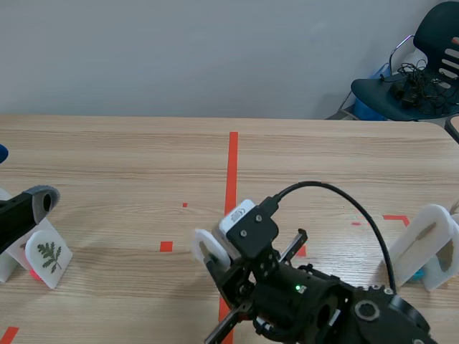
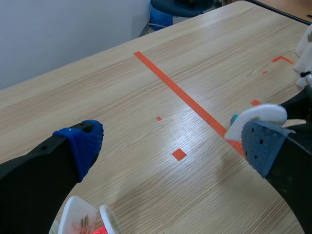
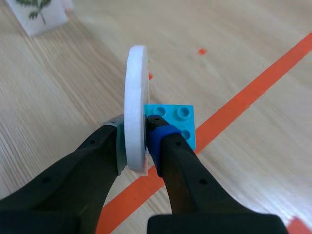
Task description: Do the leaf sorting experiment
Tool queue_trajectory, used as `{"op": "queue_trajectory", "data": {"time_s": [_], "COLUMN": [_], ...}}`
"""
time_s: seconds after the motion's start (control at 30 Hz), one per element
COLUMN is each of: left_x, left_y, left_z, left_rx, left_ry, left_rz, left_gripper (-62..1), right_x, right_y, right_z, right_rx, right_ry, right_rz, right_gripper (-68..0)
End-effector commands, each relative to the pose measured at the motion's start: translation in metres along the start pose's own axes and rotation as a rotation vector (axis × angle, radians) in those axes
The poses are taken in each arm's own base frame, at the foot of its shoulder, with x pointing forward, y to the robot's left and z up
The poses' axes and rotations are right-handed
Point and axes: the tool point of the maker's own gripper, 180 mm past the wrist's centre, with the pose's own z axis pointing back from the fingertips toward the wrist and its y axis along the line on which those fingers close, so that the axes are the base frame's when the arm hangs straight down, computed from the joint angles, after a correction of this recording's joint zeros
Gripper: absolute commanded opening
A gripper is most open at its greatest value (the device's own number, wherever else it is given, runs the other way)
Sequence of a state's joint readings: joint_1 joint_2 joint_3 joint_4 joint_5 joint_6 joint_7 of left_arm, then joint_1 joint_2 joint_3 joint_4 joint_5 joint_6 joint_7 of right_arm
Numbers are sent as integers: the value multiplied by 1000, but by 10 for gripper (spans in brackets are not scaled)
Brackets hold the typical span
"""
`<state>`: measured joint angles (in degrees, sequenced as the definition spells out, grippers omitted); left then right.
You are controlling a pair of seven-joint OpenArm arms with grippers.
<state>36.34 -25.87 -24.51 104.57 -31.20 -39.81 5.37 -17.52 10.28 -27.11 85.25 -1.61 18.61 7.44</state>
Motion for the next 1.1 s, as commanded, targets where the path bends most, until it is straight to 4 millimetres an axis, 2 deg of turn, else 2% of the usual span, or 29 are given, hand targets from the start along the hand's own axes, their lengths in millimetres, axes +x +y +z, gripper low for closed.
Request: {"op": "queue_trajectory", "data": {"time_s": [0.0, 0.07, 0.17, 0.3, 0.53, 0.77, 0.87, 0.97, 1.07], "left_x": [9, 9, 9, 9, 10, 10, 10, 10, 10], "left_y": [-1, -1, -1, -1, -1, -1, -1, -1, -1], "left_z": [-1, -1, -1, -1, -1, -1, -1, -1, -1], "left_rx": [-3, -3, -2, -2, -2, -2, -2, -2, -2], "left_ry": [-43, -43, -45, -45, -47, -51, -51, -51, -51], "left_rz": [10, 10, 9, 9, 9, 11, 11, 11, 11], "left_gripper": [-11, -11, -11, -11, -11, -11, -11, -11, -11], "right_x": [11, 13, 3, -17, -44, -84, -87, -87, -86], "right_y": [-8, -15, -32, -65, -126, -151, -158, -164, -166], "right_z": [13, 27, 48, 75, 116, 136, 144, 149, 152], "right_rx": [-38, -79, -169, -310, -525, -596, -629, -647, -657], "right_ry": [-30, -30, -17, 21, 92, 174, 164, 166, 162], "right_rz": [-9, -39, -113, -179, -155, -176, -192, -190, -187], "right_gripper": [-647, -647, -647, -647, -647, -647, -642, -574, -456]}}
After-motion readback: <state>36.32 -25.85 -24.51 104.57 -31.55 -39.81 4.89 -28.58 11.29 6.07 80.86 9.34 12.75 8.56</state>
